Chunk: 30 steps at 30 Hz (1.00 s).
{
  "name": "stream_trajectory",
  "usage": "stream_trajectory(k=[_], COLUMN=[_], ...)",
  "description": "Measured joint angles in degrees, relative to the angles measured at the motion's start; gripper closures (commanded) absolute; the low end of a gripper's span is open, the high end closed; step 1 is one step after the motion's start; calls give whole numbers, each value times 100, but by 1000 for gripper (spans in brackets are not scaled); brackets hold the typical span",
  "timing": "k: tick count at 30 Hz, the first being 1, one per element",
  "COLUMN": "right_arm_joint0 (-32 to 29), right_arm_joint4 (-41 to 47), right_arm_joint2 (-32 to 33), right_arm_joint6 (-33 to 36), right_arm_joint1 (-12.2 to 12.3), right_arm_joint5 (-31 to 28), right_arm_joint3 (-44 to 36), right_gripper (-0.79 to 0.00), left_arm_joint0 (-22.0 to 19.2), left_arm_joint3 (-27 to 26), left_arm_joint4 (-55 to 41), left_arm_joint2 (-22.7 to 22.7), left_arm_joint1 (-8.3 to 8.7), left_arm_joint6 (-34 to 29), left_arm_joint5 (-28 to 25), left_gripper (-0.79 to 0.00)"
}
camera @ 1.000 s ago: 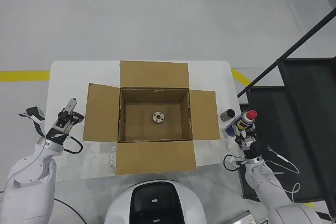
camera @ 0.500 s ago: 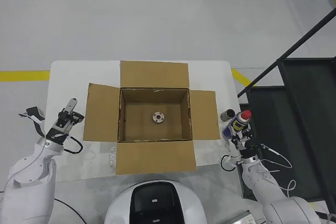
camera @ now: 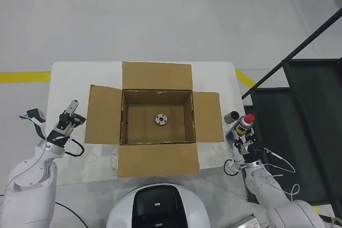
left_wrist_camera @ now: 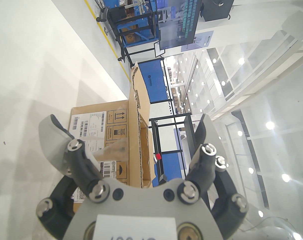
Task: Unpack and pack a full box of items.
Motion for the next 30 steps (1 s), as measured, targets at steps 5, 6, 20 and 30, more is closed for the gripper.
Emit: stream_trajectory(k=[5, 6, 20, 30], right_arm_joint0=[-65, -79, -212, 9], right_arm_joint4=[42, 48, 82, 272], right_arm_joint2=[-33, -39, -138, -182], right_arm_joint6=[-108, -130, -237, 424], right_arm_joint1=[-2, -2, 42, 25], right_arm_joint5=[-35, -39, -206, -576], right_arm_joint3=[30, 32, -94, -38], right_gripper=[-720, -776, -785, -785], left_arm_joint0=[0, 0, 0, 0], left_arm_joint3=[0, 0, 0, 0], left_arm_joint4=[0, 0, 0, 0], left_arm_joint2=[0, 0, 0, 0], left_arm_joint1=[0, 0, 0, 0], left_arm_joint6=[0, 0, 0, 0], left_arm_joint5=[0, 0, 0, 0], left_gripper=[-785, -785, -785, -785])
